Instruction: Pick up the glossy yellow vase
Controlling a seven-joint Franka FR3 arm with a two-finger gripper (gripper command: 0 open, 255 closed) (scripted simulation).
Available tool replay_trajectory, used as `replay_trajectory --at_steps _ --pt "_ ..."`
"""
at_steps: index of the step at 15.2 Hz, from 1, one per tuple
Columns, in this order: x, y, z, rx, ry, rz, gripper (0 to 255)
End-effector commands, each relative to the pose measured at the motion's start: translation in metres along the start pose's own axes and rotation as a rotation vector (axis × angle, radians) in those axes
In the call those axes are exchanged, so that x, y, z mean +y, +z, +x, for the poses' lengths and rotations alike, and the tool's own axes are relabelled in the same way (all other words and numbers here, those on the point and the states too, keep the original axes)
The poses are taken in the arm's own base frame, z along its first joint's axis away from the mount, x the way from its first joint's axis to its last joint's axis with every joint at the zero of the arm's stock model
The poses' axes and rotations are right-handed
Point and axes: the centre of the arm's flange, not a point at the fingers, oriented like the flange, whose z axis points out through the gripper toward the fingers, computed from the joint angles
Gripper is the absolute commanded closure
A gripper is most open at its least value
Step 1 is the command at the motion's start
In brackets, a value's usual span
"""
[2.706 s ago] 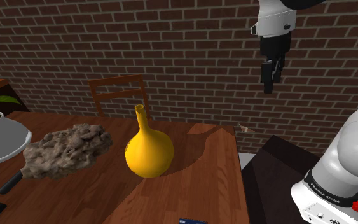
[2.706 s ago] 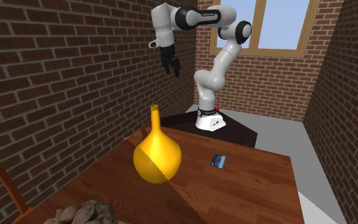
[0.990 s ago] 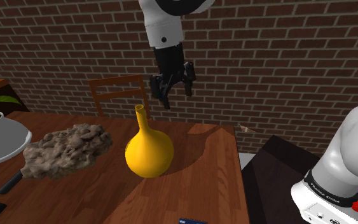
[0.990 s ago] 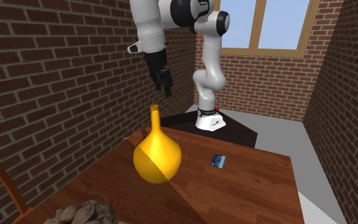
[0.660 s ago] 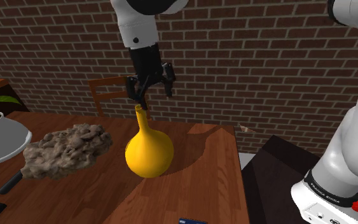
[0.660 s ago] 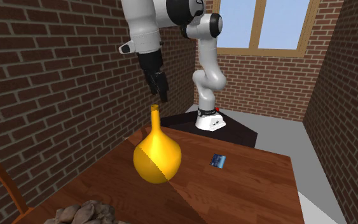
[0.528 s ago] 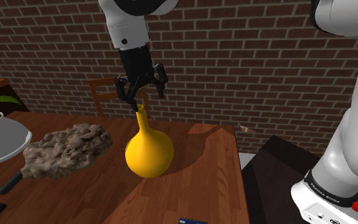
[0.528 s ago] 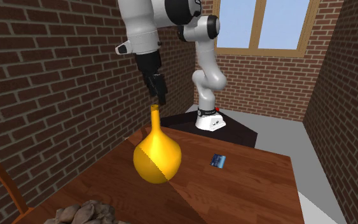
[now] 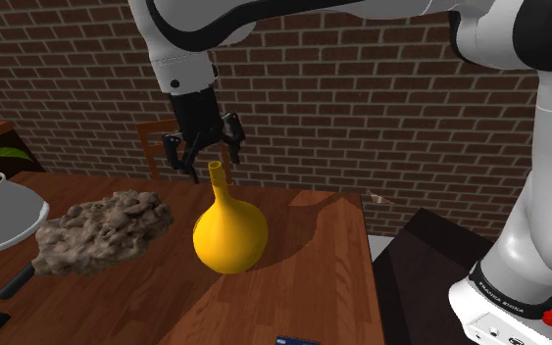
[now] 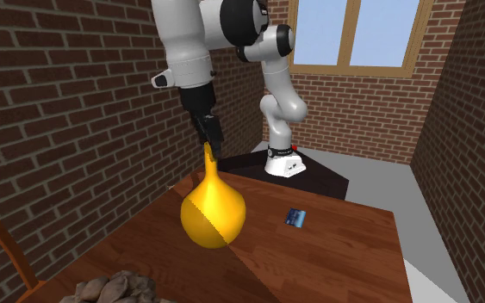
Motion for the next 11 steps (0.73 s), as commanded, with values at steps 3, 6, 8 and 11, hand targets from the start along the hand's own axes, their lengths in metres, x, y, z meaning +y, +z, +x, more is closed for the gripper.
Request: replay_trajectory --at_steps 3,6,8,11 --pt "0.0005 0.0137 0.0016 0.0 0.0 0.0 0" --pt "0.0003 0.0132 0.0015 0.0 0.0 0.0 255" --pt "0.0003 0.0133 0.0015 0.0 0.0 0.0 255" --pt "0.0001 0.0135 0.0012 0.0 0.0 0.0 255"
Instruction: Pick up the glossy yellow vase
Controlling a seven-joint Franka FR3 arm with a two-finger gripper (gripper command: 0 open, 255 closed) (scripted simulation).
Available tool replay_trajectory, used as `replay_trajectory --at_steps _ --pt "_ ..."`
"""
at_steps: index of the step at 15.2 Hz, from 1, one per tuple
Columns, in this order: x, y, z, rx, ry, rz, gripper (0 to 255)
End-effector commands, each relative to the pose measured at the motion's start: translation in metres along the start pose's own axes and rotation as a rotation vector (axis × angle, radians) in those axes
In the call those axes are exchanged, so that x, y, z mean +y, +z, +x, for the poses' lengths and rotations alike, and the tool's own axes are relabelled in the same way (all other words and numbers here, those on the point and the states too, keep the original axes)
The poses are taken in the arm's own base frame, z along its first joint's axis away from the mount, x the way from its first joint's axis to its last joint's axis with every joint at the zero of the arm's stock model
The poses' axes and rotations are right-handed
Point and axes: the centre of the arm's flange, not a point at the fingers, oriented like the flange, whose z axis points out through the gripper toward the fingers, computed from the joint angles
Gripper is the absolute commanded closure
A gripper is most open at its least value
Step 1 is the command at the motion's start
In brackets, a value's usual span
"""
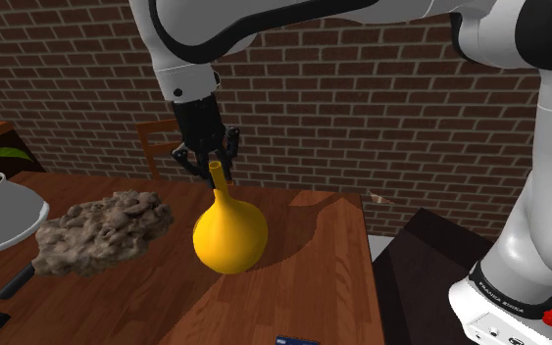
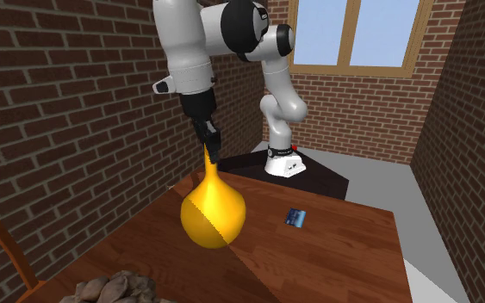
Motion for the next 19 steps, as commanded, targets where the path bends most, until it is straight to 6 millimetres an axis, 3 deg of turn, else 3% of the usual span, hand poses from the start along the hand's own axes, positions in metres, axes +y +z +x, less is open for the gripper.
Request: replay_trajectory --at_steps 1,17,19 --pt "0.0 0.001 0.0 -0.001 0.0 -0.001 255" --pt "0.0 -0.077 -0.013 -0.001 0.0 -0.001 255" --pt "0.0 -0.078 -0.013 -0.001 0.0 -0.001 255"
